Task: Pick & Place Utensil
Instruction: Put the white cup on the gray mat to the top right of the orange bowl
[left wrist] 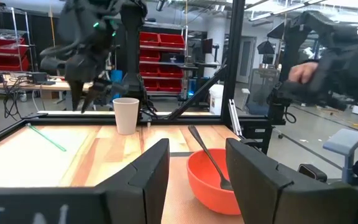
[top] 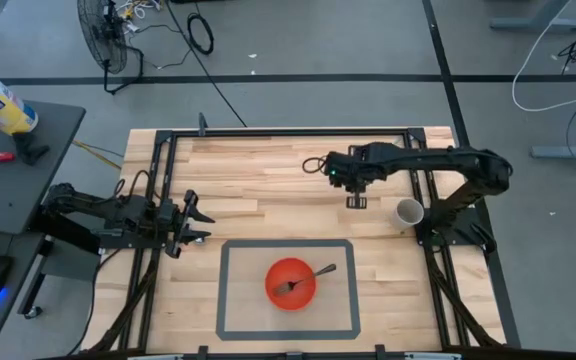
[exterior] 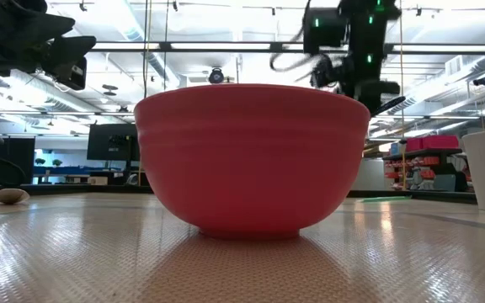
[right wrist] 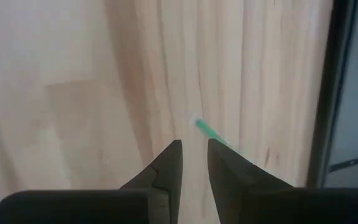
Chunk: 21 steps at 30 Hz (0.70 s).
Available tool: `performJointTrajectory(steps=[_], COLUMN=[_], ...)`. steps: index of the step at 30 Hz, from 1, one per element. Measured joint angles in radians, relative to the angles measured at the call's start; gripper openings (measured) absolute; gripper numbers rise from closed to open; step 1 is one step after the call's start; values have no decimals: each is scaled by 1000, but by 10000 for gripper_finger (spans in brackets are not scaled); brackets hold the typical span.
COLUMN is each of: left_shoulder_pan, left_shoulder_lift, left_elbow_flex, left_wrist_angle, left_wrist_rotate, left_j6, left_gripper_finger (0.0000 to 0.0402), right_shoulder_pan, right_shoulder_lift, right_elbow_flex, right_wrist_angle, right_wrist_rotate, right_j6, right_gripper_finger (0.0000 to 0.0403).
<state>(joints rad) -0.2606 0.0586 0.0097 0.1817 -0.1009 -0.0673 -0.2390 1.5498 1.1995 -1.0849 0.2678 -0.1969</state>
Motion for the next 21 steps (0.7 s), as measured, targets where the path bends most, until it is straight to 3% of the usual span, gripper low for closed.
performJointTrajectory(steps=[8, 15, 21], left_shoulder_pan=[0, 0, 0], left_shoulder_lift=[0, 0, 0], left_elbow_flex=[0, 0, 0], left_wrist_angle=[0, 0, 0], left_wrist_rotate=[0, 0, 0], left_j6=[0, 0, 0], left_gripper_finger=[163, 163, 163], right_shoulder_pan=[-136, -85, -46], right_shoulder_lift=[-6, -111, -265], right_elbow_flex=[-45, -45, -45], right_wrist_angle=[-59, -149, -212], right_wrist_rotate=[-66, -95, -169], right_j6=[8, 46, 180], right_gripper_finger=[78, 78, 78])
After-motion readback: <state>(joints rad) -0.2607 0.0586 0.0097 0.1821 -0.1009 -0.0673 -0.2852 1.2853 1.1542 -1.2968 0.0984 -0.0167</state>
